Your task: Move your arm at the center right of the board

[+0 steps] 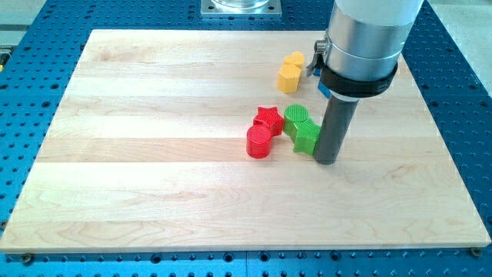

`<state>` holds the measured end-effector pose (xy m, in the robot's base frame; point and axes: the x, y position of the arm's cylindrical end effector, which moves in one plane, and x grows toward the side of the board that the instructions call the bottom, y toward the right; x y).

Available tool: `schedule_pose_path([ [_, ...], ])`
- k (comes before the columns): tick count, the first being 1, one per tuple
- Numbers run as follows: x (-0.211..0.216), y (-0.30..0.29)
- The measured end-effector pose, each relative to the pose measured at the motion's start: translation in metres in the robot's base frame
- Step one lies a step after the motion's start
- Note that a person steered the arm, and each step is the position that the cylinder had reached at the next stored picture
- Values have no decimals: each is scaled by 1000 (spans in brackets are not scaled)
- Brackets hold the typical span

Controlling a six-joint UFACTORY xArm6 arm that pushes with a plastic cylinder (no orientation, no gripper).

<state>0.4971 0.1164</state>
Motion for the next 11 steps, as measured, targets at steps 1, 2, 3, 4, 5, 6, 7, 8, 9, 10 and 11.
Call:
schedule_pose_path([
  [1,-16,22],
  [2,-32,61],
  [3,-47,70],
  [4,-47,45],
  [5,-46,11],
  [6,-46,-11],
  [7,-46,5],
  [8,-46,66],
  [9,-47,126],
  [10,-87,140],
  [11,-124,126],
])
